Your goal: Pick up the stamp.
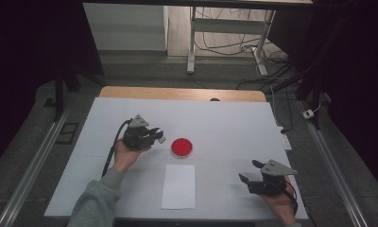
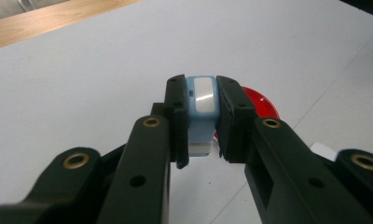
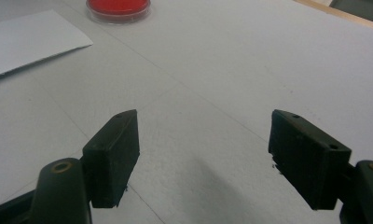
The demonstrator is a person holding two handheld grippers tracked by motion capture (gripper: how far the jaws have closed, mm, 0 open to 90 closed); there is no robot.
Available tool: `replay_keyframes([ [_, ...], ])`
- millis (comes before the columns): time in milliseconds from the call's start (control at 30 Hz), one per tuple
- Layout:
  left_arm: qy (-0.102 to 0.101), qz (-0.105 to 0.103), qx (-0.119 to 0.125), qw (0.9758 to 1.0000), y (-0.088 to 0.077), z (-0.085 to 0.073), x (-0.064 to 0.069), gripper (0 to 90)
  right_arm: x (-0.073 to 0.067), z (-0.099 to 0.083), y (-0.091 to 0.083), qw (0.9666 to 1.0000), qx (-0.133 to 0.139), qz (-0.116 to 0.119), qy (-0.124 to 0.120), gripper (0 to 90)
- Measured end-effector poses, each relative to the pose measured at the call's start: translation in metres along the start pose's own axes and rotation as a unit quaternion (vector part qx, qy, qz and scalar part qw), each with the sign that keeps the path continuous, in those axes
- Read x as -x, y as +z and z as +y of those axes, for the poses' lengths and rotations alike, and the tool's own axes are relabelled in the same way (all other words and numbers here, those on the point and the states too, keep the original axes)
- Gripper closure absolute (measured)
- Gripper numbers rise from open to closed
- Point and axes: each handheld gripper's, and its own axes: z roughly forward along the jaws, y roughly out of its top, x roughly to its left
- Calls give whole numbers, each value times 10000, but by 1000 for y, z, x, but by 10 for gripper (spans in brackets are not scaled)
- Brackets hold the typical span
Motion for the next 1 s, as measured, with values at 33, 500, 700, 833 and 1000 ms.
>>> replay_keyframes([
  [33, 1, -18, 12, 10000, -1, 0, 0, 755, 0, 0, 0, 10000, -1, 1, 1, 244],
  [500, 169, -199, 88, 9996, -15, 1, 9, 755, 0, 0, 0, 10000, 38, 14, 30, 245],
  [700, 267, -323, 103, 9991, -18, 3, 16, 755, 1, -1, 0, 10000, 30, 11, 28, 244],
  [833, 272, -441, 162, 9985, -22, 4, 19, 755, 0, -1, 0, 10000, 35, 5, 23, 244],
  [1000, 300, -568, 196, 9977, -25, 4, 24, 755, 0, -1, 0, 10000, 35, 18, 13, 244],
])
